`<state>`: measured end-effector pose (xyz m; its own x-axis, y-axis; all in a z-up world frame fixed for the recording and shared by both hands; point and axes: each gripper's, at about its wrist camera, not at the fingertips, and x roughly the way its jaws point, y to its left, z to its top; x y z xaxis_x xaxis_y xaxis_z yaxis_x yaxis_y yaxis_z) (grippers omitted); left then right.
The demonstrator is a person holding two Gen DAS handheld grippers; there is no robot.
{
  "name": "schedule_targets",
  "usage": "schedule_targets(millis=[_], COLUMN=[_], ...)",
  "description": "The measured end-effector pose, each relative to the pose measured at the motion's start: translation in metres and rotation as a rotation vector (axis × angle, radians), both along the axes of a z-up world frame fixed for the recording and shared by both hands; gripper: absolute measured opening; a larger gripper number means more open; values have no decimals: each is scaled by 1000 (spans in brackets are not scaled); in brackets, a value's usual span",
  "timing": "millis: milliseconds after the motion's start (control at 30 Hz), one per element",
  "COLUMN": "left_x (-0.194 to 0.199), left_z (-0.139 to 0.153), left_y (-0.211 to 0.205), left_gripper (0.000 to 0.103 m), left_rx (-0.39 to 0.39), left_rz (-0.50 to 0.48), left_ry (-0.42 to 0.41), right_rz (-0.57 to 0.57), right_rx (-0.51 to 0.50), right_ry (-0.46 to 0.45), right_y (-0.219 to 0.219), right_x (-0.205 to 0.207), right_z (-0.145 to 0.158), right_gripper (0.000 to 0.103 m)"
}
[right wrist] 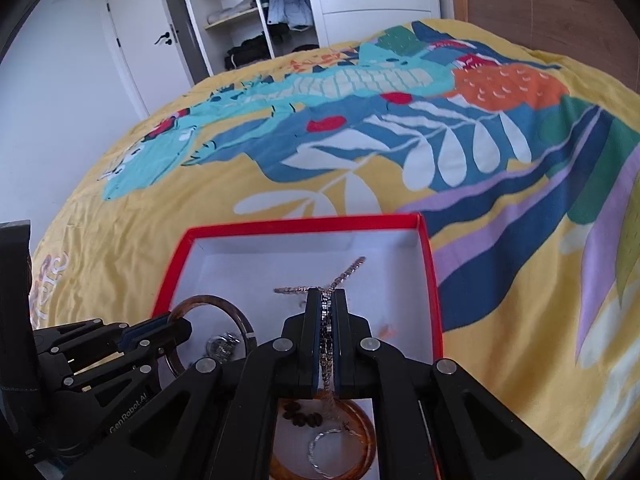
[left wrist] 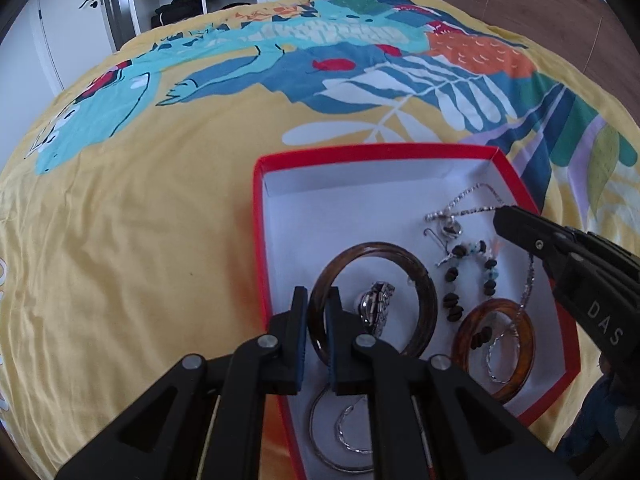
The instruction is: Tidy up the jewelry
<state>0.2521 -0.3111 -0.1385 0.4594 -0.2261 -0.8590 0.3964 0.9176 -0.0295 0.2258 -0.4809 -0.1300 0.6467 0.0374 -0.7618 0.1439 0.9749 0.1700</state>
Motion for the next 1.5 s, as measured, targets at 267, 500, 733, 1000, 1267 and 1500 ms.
schedule_targets(millis=[267, 500, 733, 1000, 1267, 1500], left_x=[0, -14, -37, -87, -146, -196], left_z=[0, 22, 57, 98, 121, 143], left_y=[2, 7, 35, 99, 173, 232], left_gripper=[12, 34, 37, 39, 52, 52], left_rx=[-29, -63, -88, -70, 13, 46], left_rz=[13, -6, 30, 113, 226, 310], left_ry=[24, -4, -52, -134, -216, -281], right_rz=[-22, -38, -50, -21, 46, 105], right_rx=[-32, -51, -51, -72, -121, -161], right_ry=[32, 37, -12, -62, -108, -152], right_y=[-2, 0, 18, 73, 139, 189], right_x=[-8, -22, -56, -110, -171, -222], right_z=[-6, 6, 43, 85, 115, 131], right_gripper=[8, 31, 40, 63, 86, 103])
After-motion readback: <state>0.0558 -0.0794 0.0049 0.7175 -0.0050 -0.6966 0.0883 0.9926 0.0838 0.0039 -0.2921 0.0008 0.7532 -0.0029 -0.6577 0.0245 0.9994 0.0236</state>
